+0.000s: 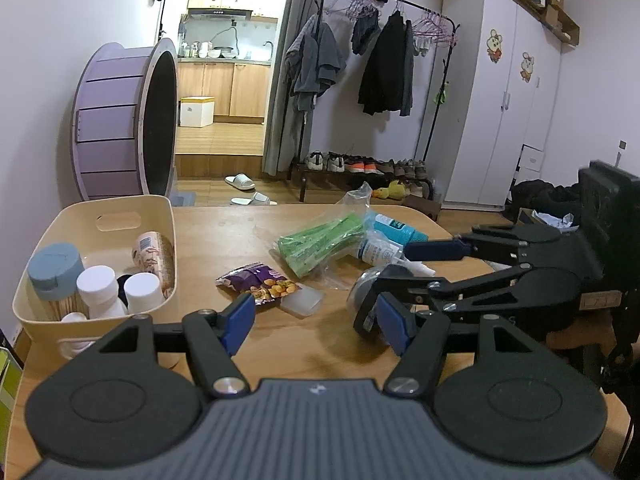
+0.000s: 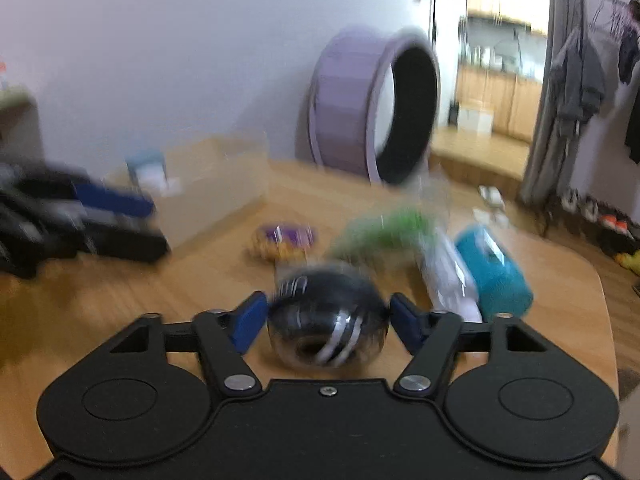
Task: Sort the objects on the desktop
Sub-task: 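Close the right gripper on the wrist ball and lift it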
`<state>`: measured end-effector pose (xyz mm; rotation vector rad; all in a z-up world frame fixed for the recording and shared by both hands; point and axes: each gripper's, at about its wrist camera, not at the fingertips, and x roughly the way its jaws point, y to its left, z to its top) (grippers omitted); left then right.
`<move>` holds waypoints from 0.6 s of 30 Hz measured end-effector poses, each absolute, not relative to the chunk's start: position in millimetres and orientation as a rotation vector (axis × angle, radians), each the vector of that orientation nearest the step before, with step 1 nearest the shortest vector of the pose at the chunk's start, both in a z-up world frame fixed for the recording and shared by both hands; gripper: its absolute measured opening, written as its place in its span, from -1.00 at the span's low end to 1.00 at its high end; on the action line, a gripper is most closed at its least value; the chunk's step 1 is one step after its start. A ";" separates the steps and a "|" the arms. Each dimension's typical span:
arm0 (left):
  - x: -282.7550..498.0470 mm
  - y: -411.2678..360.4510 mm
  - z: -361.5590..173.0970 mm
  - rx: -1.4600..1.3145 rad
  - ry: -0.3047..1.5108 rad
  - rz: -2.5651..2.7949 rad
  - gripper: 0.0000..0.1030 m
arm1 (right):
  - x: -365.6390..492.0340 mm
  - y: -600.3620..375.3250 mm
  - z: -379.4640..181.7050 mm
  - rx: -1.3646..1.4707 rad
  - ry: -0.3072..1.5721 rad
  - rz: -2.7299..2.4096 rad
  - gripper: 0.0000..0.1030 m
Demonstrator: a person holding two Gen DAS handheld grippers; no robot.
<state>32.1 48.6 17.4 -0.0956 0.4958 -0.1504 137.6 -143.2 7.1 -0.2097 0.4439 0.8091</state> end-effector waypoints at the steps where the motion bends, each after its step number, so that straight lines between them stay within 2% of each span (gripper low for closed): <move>1: 32.3 48.8 17.4 -0.096 0.496 -0.149 0.28 | 137.3 -140.8 11.0 -0.205 0.426 0.824 0.15; 3: 31.7 49.0 17.5 -0.095 0.495 -0.148 0.28 | 140.0 -132.3 9.0 -0.246 0.429 0.821 0.15; 6: 30.2 50.6 18.1 -0.097 0.491 -0.148 0.29 | 139.8 -132.3 3.5 -0.237 0.447 0.836 0.28; 8: 29.9 51.7 18.3 -0.103 0.491 -0.147 0.29 | 133.9 -132.8 2.1 -0.259 0.440 0.847 0.55; 11: 29.0 51.3 18.3 -0.099 0.491 -0.147 0.29 | 125.2 -133.4 -4.3 -0.284 0.442 0.878 0.74; 16: 27.9 53.1 19.3 -0.101 0.486 -0.142 0.29 | 118.7 -125.5 -23.6 -0.350 0.476 0.881 0.73; 18: 27.0 54.9 19.9 -0.107 0.483 -0.139 0.29 | 120.6 -125.9 -24.1 -0.320 0.483 0.904 0.61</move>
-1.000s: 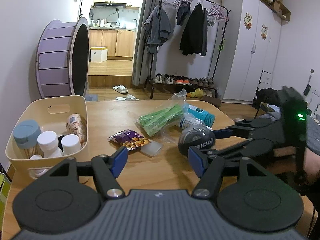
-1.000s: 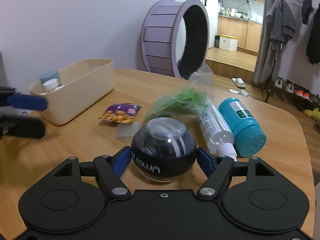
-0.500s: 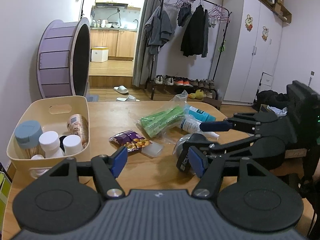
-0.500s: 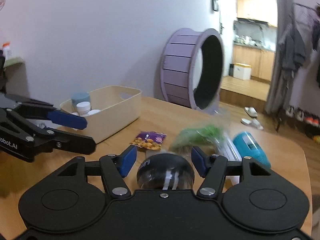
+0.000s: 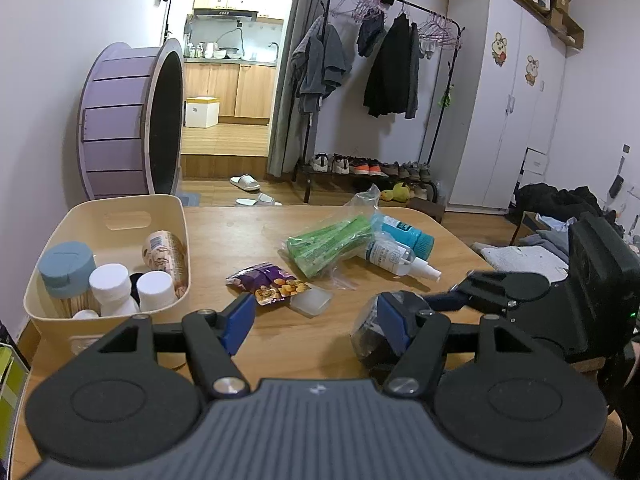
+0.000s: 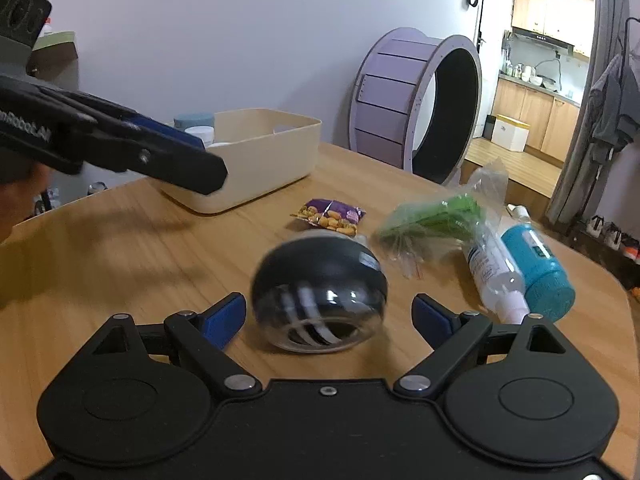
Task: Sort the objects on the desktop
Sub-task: 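Close the right gripper on the wrist ball and lift it, then close the left gripper on the wrist ball while the right gripper opens and releases it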
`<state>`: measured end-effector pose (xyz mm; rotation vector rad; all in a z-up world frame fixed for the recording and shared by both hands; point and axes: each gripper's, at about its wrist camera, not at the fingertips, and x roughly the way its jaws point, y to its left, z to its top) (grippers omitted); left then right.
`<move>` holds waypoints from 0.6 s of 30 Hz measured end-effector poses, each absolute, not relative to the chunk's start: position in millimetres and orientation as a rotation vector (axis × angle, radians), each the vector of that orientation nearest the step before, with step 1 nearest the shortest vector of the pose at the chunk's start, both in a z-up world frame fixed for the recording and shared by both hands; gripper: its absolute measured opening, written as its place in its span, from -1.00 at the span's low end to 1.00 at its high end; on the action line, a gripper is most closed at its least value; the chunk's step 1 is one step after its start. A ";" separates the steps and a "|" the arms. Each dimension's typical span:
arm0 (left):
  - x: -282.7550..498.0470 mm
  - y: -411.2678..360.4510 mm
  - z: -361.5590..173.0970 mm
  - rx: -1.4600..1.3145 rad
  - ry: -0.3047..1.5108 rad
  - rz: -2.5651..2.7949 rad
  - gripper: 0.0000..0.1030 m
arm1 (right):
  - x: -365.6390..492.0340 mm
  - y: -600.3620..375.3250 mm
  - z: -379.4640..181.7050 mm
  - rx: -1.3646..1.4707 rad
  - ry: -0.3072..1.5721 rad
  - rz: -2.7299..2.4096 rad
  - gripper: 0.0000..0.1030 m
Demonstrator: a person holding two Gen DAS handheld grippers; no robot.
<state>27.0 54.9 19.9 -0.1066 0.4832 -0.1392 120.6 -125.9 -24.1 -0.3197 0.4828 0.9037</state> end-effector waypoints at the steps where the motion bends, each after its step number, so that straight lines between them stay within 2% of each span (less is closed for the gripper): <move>1: 26.6 55.5 20.2 -0.107 0.482 -0.138 0.29 | 121.7 -126.4 -23.8 -0.297 0.489 0.923 0.46; 2: 26.3 55.9 20.3 -0.106 0.481 -0.137 0.29 | 121.2 -126.4 -22.7 -0.283 0.493 0.932 0.39; 8: 26.2 57.7 20.1 -0.106 0.483 -0.136 0.29 | 116.1 -130.0 -11.6 -0.306 0.540 0.933 0.37; 18: 27.6 54.7 17.3 -0.111 0.509 -0.193 0.29 | 96.7 -133.9 1.7 -0.390 0.511 0.947 0.38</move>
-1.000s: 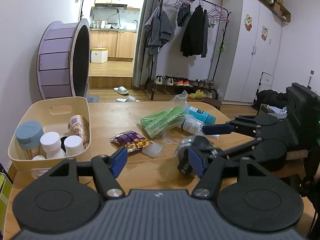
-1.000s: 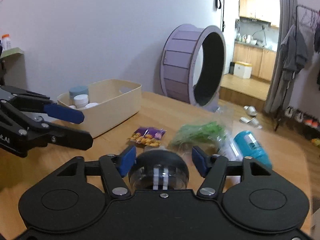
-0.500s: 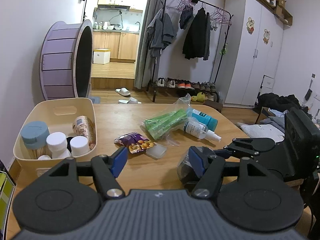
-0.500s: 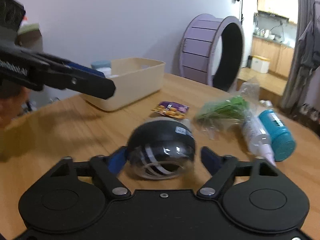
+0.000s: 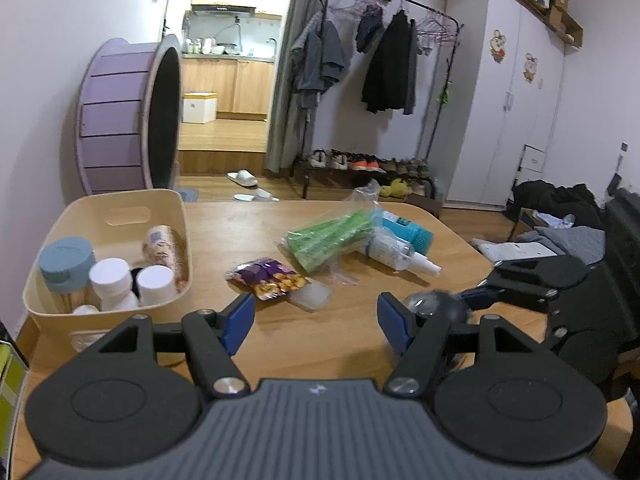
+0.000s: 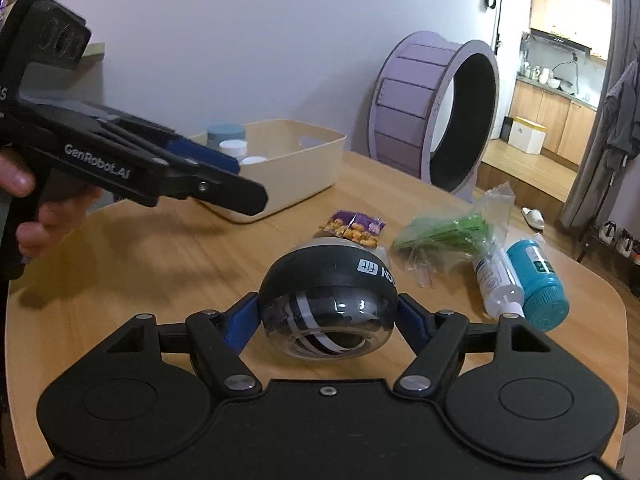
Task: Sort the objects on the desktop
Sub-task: 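Close the left gripper on the wrist ball while the right gripper opens and releases it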
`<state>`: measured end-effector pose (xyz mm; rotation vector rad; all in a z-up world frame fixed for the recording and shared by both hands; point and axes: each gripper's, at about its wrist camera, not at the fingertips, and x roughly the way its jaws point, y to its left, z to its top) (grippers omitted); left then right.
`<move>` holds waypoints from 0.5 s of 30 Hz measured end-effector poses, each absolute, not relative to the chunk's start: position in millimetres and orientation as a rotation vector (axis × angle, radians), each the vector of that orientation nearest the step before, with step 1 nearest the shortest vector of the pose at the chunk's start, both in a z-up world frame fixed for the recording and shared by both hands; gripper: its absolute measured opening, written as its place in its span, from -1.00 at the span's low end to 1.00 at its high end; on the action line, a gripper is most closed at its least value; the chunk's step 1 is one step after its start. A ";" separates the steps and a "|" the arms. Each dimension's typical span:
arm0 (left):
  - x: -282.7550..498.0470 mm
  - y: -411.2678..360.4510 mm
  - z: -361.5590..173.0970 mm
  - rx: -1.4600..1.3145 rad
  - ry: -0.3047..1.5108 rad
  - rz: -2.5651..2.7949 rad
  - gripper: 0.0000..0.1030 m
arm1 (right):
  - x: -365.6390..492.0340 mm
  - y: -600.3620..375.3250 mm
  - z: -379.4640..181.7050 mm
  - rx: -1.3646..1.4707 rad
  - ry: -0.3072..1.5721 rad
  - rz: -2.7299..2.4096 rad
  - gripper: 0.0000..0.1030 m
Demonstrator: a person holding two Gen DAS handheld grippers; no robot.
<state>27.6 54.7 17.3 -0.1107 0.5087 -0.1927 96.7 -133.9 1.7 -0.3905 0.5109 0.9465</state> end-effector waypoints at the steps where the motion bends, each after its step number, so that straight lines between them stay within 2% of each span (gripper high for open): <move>1: 27.7 53.4 16.6 -0.115 0.515 -0.219 0.29 | 96.4 -132.0 -0.5 -0.402 0.522 0.953 0.38; 7: 33.3 40.7 4.7 -0.109 0.586 -0.331 0.31 | 86.8 -120.0 -10.4 -0.477 0.536 0.976 0.38; 15: 31.6 46.2 8.2 -0.156 0.581 -0.368 0.37 | 76.0 -116.6 -10.6 -0.519 0.515 1.013 0.38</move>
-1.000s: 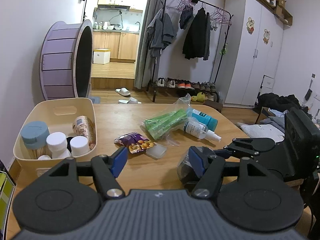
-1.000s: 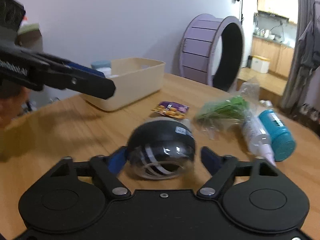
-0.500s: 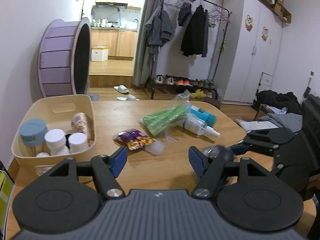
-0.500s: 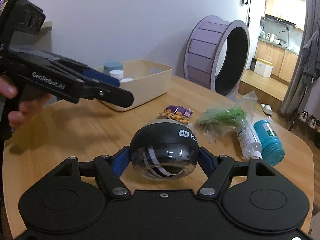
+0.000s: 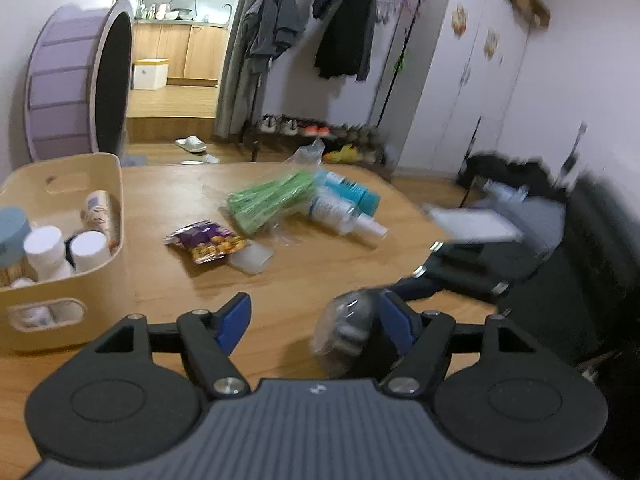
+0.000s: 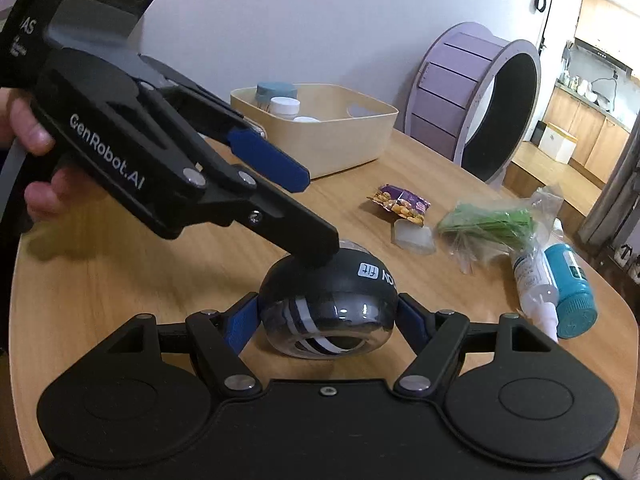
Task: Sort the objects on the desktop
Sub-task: 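Close the left gripper on the wrist ball while the right gripper opens and releases it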
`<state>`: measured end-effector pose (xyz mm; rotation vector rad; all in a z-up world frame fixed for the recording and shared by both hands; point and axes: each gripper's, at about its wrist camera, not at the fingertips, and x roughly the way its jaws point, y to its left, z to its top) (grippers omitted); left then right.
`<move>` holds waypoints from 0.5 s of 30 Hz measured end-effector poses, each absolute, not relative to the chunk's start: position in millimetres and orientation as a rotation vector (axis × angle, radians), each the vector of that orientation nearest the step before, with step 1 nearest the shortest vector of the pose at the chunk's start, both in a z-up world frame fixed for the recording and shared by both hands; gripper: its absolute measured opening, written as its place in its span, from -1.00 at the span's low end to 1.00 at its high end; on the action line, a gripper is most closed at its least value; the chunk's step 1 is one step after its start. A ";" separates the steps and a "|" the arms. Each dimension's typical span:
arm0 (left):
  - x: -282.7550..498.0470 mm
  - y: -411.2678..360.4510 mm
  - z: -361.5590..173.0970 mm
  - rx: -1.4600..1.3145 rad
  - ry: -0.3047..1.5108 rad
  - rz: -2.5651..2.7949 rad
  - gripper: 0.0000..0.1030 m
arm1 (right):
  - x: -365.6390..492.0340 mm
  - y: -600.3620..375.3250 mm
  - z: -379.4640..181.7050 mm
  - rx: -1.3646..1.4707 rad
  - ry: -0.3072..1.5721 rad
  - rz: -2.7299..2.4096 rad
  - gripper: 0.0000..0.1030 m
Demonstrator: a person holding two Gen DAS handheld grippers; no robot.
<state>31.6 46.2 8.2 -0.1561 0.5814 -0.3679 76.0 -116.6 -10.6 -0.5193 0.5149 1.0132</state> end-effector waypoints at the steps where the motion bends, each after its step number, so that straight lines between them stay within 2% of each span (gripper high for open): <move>1: 29.6 43.8 9.5 -0.145 0.577 -0.390 0.37 | 76.9 -117.2 -10.4 -0.513 0.516 1.015 0.39; 10: 33.1 40.7 1.5 -0.079 0.603 -0.320 0.40 | 77.4 -116.4 -9.9 -0.507 0.500 1.010 0.40; 12: 33.9 46.0 3.4 -0.077 0.591 -0.269 0.40 | 76.2 -119.2 -6.2 -0.483 0.459 1.004 0.51; 14: 35.8 53.5 4.2 -0.086 0.589 -0.221 0.40 | 76.5 -122.9 -1.2 -0.448 0.428 0.999 0.80; 15: 37.1 57.6 4.3 -0.095 0.594 -0.203 0.39 | 76.8 -124.7 0.5 -0.432 0.415 0.994 0.83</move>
